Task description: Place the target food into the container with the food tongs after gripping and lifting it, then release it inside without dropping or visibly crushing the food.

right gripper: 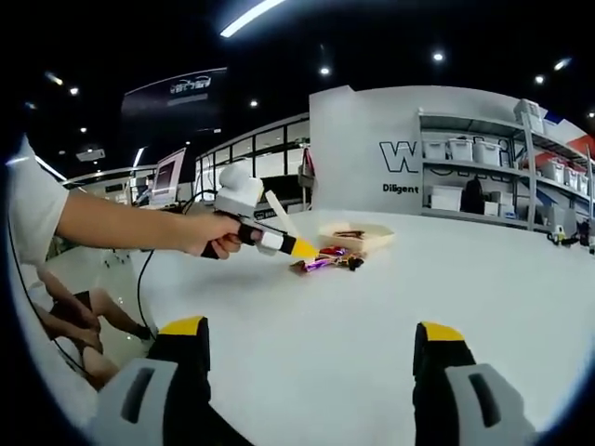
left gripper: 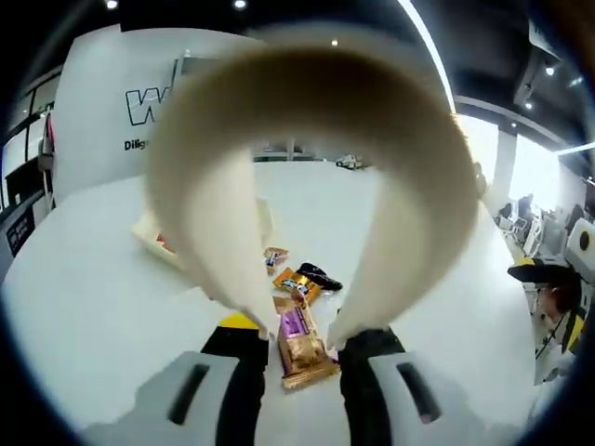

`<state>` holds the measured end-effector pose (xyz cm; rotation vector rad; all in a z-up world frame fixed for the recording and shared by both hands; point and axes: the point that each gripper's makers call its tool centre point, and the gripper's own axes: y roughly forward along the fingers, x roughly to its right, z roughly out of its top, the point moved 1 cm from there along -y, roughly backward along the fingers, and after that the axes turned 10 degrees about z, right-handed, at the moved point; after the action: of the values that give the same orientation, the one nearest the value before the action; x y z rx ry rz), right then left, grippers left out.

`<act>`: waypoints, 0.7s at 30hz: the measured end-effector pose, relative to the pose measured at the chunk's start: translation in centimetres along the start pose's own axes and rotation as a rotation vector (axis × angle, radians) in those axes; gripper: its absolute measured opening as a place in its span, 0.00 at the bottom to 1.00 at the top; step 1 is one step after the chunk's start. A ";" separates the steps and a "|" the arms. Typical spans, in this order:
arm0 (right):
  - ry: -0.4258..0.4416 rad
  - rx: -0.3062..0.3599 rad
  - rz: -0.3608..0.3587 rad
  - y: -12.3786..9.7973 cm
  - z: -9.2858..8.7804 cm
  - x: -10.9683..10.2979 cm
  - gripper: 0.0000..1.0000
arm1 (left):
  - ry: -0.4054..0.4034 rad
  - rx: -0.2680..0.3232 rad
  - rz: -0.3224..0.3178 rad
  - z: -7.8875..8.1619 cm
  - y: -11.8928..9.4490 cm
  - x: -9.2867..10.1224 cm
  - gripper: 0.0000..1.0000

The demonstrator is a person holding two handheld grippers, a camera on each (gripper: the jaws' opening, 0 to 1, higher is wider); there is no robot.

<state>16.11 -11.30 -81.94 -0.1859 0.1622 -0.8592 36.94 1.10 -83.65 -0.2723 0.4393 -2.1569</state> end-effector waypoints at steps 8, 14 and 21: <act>-0.013 -0.004 -0.025 0.5 0.1 1.1 0.91 | -0.019 -0.005 0.005 0.0 0.1 -0.1 0.28; 0.007 -0.017 -0.071 0.5 0.1 2.2 0.95 | -0.024 -0.014 0.007 -0.3 0.2 -0.1 0.28; 0.054 0.023 -0.100 0.2 0.9 2.8 0.99 | -0.037 -0.026 0.011 -0.5 0.3 -0.1 0.28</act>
<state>18.28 -13.23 -81.34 -0.1501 0.1942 -0.9653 37.05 1.11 -84.29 -0.3237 0.4472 -2.1336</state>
